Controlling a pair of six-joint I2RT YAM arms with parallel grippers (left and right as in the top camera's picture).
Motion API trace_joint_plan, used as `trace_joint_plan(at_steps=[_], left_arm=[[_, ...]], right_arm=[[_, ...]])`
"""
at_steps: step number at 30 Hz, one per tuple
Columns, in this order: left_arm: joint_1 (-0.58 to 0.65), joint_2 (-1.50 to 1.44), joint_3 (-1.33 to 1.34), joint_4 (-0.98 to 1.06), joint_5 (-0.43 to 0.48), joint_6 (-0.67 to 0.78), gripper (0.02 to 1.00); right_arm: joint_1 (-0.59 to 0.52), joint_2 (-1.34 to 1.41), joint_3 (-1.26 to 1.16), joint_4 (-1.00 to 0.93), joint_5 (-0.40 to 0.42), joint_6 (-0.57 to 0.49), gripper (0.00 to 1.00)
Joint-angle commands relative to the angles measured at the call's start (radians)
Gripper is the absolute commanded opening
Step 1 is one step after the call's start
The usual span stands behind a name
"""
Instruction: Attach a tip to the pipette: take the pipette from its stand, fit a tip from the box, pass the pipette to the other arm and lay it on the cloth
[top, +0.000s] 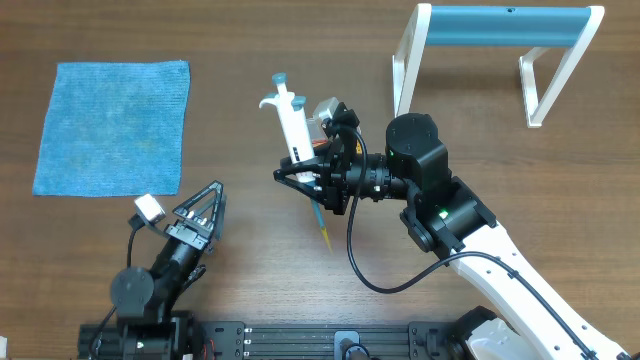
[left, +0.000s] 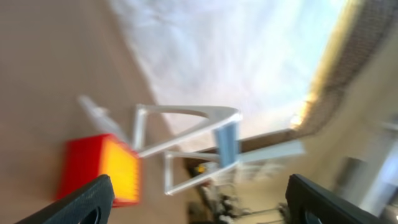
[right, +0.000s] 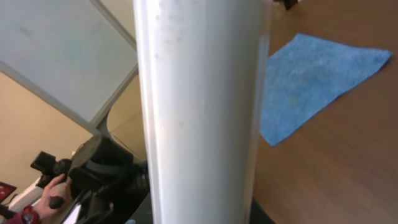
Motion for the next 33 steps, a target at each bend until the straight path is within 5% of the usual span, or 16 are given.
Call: trace_joint_plan(at_steps=[1,9,12,14,22,33], left_arm=[[0.000,0.060,0.024,0.161,0.166,-0.090,0.812],[0.000,0.557,0.338,0.293,0.512,0.172,0.829],[-0.003,0.817,0.520,0.394,0.754,0.228,0.829],[-0.026,0.936,0.592,0.494,0.833,0.224,0.831],[-0.199,1.166,0.766,0.648,0.837,0.221,0.836],[-0.211,1.179,0.821,0.673,0.810,0.236,0.836]], right_arm=[[-0.001,-0.008,0.017,-0.062,-0.064,0.031,0.075],[-0.037,-0.008,0.017,-0.062,-0.085,0.031,0.075],[-0.037,-0.008,0.017,-0.058,-0.088,0.030,0.077],[-0.037,-0.008,0.017,-0.033,-0.089,0.030,0.075],[-0.037,-0.008,0.017,0.029,-0.118,0.031,0.077],[-0.037,-0.008,0.017,0.029,-0.169,0.059,0.075]])
